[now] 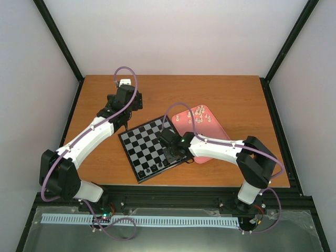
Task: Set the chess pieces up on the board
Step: Place the chess piece on the chessboard.
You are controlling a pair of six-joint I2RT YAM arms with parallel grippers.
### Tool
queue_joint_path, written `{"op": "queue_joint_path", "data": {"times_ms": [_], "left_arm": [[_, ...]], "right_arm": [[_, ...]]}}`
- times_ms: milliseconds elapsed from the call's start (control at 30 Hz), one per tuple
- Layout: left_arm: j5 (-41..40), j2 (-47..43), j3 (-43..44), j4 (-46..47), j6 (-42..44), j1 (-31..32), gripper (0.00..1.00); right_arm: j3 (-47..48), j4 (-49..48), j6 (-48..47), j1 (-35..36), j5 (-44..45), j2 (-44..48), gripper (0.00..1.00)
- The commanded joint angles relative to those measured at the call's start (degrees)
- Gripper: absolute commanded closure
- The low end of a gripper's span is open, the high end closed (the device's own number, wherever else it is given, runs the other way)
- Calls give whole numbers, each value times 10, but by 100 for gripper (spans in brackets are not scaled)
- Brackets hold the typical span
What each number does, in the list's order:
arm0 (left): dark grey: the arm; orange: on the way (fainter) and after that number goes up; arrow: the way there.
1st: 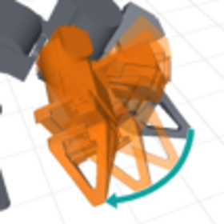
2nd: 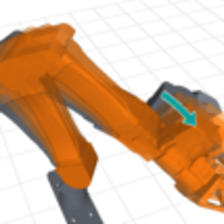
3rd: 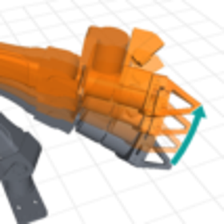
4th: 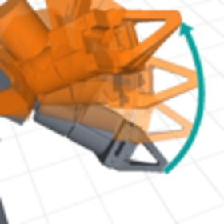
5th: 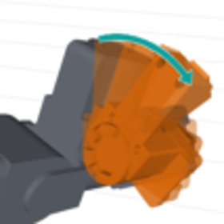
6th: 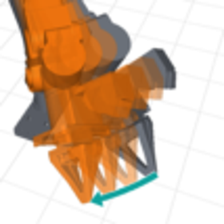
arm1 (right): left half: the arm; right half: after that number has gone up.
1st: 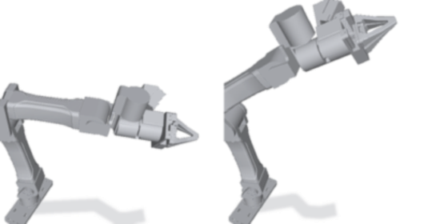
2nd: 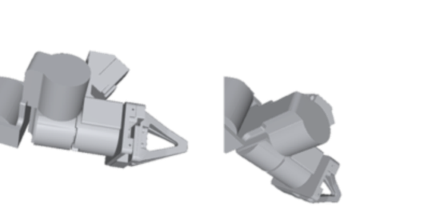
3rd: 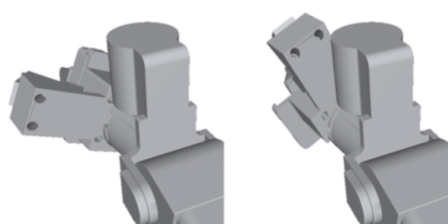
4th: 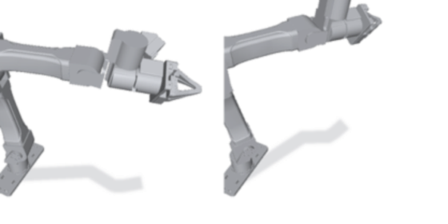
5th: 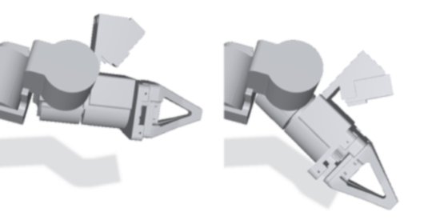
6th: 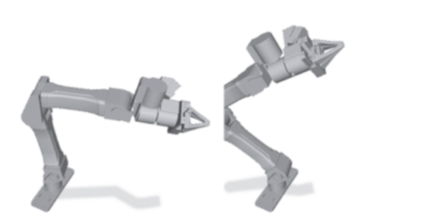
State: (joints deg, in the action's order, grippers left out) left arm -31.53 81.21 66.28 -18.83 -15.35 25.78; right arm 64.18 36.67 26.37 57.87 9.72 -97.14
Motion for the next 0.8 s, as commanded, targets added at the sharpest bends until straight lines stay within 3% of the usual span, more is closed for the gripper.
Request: {"op": "queue_joint_path", "data": {"times_ms": [0, 767], "left_arm": [[-4, -15, 20, 11, 4, 5, 0], [0, -15, 19, 13, 4, 5, 0]], "right_arm": [[26, 2, 9, 22, -4, -18, 97], [15, 7, 22, 31, 21, -30, 97]]}}
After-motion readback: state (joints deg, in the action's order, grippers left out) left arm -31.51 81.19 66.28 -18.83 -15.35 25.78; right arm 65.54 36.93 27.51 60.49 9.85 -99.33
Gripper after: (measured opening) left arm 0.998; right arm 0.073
